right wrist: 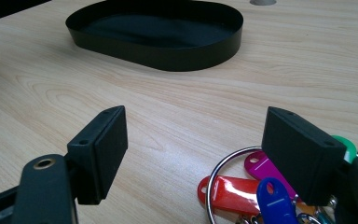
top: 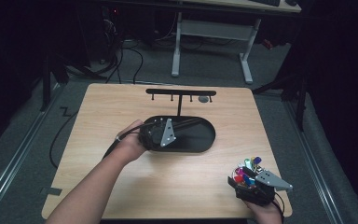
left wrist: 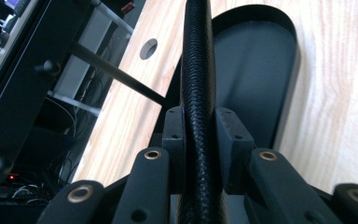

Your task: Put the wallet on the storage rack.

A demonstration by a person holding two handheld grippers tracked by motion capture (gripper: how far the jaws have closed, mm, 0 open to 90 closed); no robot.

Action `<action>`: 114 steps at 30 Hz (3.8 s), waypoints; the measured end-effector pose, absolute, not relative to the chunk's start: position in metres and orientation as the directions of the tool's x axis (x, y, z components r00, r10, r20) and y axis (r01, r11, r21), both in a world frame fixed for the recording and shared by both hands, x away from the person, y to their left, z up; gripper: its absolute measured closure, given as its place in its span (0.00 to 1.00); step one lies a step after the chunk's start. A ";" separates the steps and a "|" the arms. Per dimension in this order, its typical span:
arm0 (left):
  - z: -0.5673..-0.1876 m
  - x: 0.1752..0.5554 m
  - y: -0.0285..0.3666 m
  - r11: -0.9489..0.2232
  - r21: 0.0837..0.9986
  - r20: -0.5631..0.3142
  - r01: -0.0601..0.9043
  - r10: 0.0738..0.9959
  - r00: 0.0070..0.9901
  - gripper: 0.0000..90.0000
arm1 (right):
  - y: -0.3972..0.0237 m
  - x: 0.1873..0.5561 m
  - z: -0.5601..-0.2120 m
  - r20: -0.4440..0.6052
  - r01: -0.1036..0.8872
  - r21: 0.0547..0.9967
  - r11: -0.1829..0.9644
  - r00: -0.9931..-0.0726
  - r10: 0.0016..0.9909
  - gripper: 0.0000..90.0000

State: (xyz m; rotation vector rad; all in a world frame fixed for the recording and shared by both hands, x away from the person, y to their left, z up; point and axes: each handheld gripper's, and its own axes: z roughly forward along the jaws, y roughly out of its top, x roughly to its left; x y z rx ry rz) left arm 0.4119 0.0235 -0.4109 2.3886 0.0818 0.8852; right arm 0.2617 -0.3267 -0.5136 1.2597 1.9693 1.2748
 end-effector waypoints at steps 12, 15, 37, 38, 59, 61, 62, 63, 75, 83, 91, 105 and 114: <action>-0.420 0.437 0.000 -0.833 0.527 0.596 -0.169 0.220 0.772 0.85 | -0.330 0.260 -0.514 0.096 0.439 0.888 0.133 -0.460 0.883 0.25; -0.422 0.441 -0.005 -0.828 0.534 0.597 -0.173 0.224 0.770 0.85 | -0.331 0.259 -0.514 0.099 0.439 0.889 0.129 -0.459 0.883 0.25; -0.450 0.456 -0.009 -0.876 0.449 0.604 -0.177 0.152 0.783 0.84 | -0.332 0.257 -0.514 0.103 0.442 0.888 0.124 -0.456 0.884 0.25; -0.452 0.456 -0.007 -0.884 0.432 0.611 -0.177 0.142 0.779 0.84 | -0.332 0.256 -0.514 0.103 0.443 0.888 0.125 -0.456 0.884 0.25; -0.469 0.455 0.001 -0.917 0.363 0.603 -0.168 0.094 0.792 0.83 | -0.332 0.257 -0.515 0.101 0.447 0.886 0.126 -0.451 0.887 0.25; -0.472 0.455 0.001 -0.917 0.363 0.595 -0.169 0.088 0.799 0.83 | -0.332 0.257 -0.515 0.099 0.446 0.885 0.129 -0.453 0.886 0.25; -0.473 0.454 0.001 -0.917 0.363 0.593 -0.167 0.089 0.801 0.83 | -0.332 0.257 -0.515 0.099 0.446 0.885 0.130 -0.453 0.886 0.25; -0.474 0.454 0.001 -0.921 0.353 0.591 -0.167 0.081 0.803 0.83 | -0.332 0.257 -0.515 0.098 0.447 0.885 0.130 -0.453 0.886 0.25; -0.484 0.454 -0.002 -0.935 0.328 0.550 -0.138 0.070 0.832 0.75 | -0.332 0.256 -0.515 0.098 0.445 0.886 0.128 -0.450 0.888 0.25; -0.478 0.453 -0.002 -0.922 0.374 0.505 -0.096 0.116 0.856 0.68 | -0.332 0.257 -0.515 0.098 0.448 0.885 0.129 -0.449 0.888 0.25; -0.467 0.447 0.005 -0.897 0.434 0.494 -0.085 0.158 0.855 0.67 | -0.331 0.257 -0.515 0.094 0.448 0.884 0.134 -0.451 0.888 0.25; -0.476 0.414 0.047 -0.819 0.573 0.417 -0.011 0.281 0.864 0.68 | -0.327 0.261 -0.517 0.087 0.454 0.879 0.148 -0.458 0.884 0.25; -0.486 0.394 0.075 -0.742 0.667 0.352 0.063 0.389 0.851 0.67 | -0.324 0.262 -0.518 0.087 0.457 0.876 0.157 -0.468 0.880 0.25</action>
